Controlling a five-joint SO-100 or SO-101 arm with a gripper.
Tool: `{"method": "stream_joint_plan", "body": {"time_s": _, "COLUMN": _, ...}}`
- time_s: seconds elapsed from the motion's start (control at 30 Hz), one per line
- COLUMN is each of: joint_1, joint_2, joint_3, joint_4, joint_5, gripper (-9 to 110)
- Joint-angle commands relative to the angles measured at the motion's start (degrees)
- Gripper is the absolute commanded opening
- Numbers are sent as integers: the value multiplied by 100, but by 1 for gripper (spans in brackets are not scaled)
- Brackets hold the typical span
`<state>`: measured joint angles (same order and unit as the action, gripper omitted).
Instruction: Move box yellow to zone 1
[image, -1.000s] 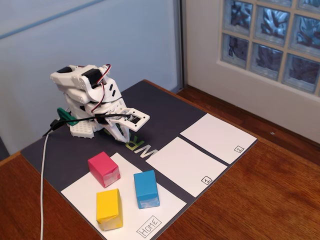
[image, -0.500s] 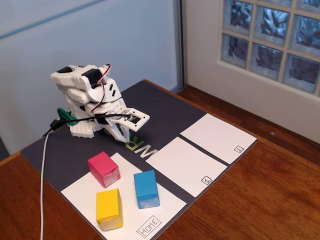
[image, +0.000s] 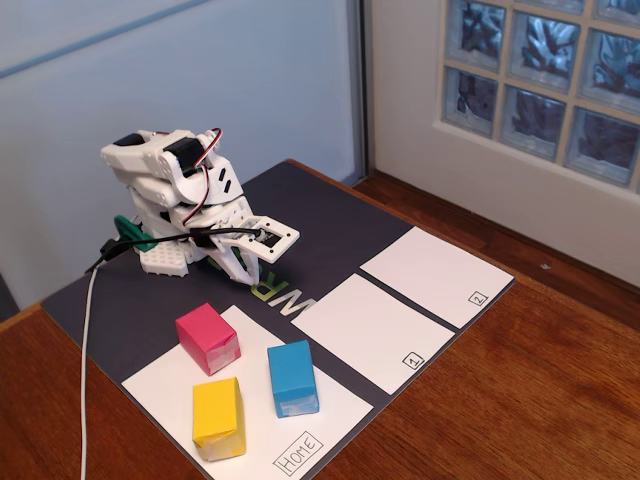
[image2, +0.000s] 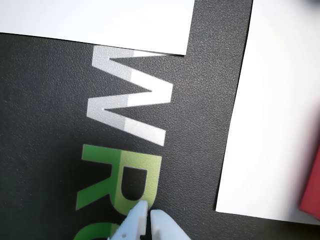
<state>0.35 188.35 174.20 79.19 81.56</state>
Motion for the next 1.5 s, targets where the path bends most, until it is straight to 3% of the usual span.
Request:
{"method": "stream_joint_plan", "body": {"time_s": 0.0, "joint_1": 44, "joint_2": 299, "joint_3": -9, "joint_4": 369, "joint_5": 18, "gripper": 0}}
{"method": "stream_joint_plan", "body": {"time_s": 1.1, "joint_1": -35, "joint_2": 299, "joint_3": -9, "joint_4": 369, "joint_5": 18, "gripper": 0}}
{"method": "stream_joint_plan", "body": {"time_s": 1.37, "joint_1": 993, "joint_2": 299, "joint_3": -9, "joint_4": 369, "joint_5": -44, "gripper": 0}}
{"method": "stream_joint_plan", "body": {"time_s": 1.47, "joint_1": 923, "joint_2": 290, "joint_3": -9, "joint_4": 387, "joint_5": 167, "gripper": 0}}
